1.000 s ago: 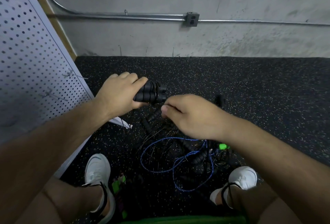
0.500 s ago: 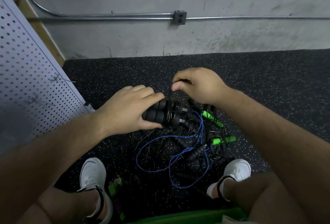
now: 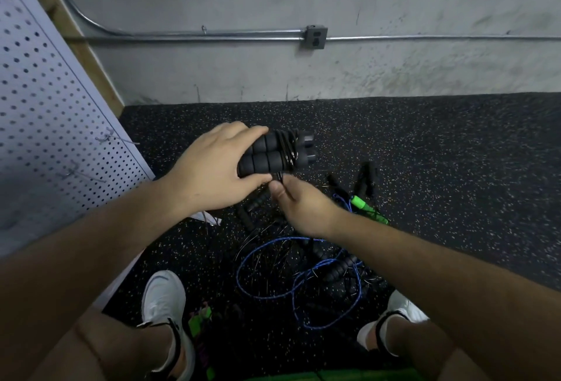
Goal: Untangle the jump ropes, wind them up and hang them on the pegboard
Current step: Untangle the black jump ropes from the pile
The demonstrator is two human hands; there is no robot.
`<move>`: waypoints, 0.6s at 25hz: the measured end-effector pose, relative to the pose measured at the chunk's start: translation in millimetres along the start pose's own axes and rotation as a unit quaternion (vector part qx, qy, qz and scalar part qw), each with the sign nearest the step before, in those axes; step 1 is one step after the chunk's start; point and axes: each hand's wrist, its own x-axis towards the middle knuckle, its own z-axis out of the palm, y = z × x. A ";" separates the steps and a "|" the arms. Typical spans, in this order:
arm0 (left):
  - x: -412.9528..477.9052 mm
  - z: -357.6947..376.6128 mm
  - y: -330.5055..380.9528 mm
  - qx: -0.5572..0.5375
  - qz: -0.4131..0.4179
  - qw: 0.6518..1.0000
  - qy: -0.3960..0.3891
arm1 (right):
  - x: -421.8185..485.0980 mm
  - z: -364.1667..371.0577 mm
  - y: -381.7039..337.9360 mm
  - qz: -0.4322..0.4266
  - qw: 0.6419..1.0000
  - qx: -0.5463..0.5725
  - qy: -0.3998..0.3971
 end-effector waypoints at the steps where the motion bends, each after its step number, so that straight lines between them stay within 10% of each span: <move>1: 1.0 5.8 -5.3 0.014 -0.005 1.000 -0.007 | -1.7 4.8 -5.9 0.005 1.000 0.018 -0.006; 9: 2.7 24.0 -57.0 0.143 -0.052 0.987 -0.047 | -32.7 -12.4 -49.8 0.033 0.996 -0.005 -0.078; 15: -7.3 29.9 -41.4 0.138 0.031 0.988 -0.067 | -34.4 -55.5 -52.6 -0.048 0.974 -0.214 0.060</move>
